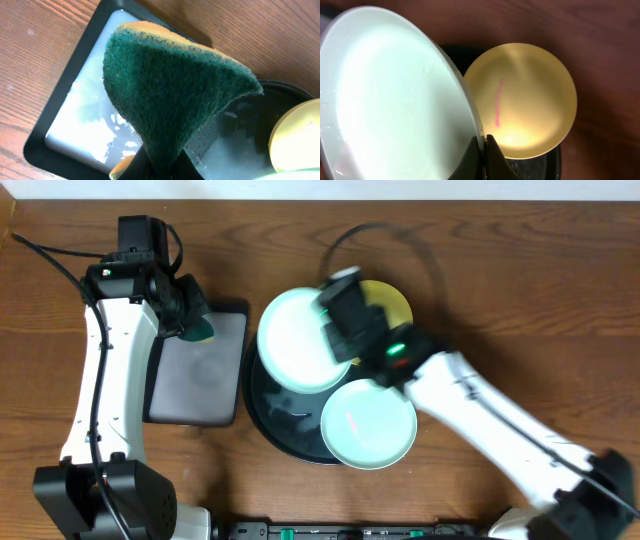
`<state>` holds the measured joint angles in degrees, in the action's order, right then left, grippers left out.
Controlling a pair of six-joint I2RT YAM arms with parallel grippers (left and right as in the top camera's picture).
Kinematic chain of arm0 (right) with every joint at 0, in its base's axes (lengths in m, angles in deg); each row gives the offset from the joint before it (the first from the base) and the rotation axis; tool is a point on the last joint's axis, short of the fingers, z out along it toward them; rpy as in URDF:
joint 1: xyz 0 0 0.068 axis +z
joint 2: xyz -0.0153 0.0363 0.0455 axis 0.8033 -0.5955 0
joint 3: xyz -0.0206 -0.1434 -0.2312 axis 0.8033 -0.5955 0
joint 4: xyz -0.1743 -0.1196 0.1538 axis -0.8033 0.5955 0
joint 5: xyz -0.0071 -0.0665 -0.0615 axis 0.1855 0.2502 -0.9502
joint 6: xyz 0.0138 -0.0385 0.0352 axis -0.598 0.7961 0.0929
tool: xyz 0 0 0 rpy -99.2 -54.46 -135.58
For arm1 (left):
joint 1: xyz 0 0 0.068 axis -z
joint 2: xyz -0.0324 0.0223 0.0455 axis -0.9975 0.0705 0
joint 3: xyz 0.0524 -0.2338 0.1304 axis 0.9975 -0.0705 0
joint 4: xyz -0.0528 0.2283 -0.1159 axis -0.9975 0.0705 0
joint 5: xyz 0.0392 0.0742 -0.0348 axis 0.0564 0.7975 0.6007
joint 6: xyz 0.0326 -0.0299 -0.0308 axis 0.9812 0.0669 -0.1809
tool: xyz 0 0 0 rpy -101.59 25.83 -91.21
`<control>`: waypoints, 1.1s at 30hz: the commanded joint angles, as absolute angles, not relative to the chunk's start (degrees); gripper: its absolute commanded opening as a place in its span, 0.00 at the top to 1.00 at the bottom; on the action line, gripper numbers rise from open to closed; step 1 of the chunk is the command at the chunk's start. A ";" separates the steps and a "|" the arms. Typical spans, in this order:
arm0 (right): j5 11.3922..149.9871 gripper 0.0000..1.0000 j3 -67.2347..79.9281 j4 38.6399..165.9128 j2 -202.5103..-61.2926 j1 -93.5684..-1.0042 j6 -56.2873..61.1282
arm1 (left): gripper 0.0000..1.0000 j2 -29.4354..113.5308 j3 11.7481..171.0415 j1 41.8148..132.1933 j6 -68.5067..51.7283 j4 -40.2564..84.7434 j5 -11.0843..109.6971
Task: Clean dirty plates on tray and stack at the side
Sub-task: 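Lift the light-green plate with the right gripper and place it right of tray, then move right gripper to the lower light-green plate and drag it to tray center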
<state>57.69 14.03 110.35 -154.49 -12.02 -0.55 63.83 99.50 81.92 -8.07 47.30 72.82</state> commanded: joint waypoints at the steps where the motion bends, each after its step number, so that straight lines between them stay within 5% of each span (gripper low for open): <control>1: 74.54 0.99 14.58 113.41 -145.84 -24.92 -2.93 | 0.92 63.63 99.88 81.64 -7.11 47.41 73.57; 5: 74.54 0.99 14.53 125.00 -140.35 -43.97 -2.56 | 0.92 63.63 99.88 81.62 -7.11 47.41 73.57; 11: 74.03 0.99 9.88 129.52 -141.29 -59.91 1.92 | 0.92 63.63 99.88 81.62 -7.11 47.35 73.57; 27: 72.50 0.99 -16.70 102.94 -147.96 -64.04 3.10 | 0.92 63.63 99.88 81.64 -7.11 47.37 73.57; 33: 84.59 0.62 -14.41 105.00 -147.34 -63.84 7.86 | 0.92 63.63 99.88 81.64 -7.11 47.32 73.57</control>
<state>75.98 -16.42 104.04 -148.41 -63.89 4.37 63.83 99.50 81.92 -8.07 47.39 72.82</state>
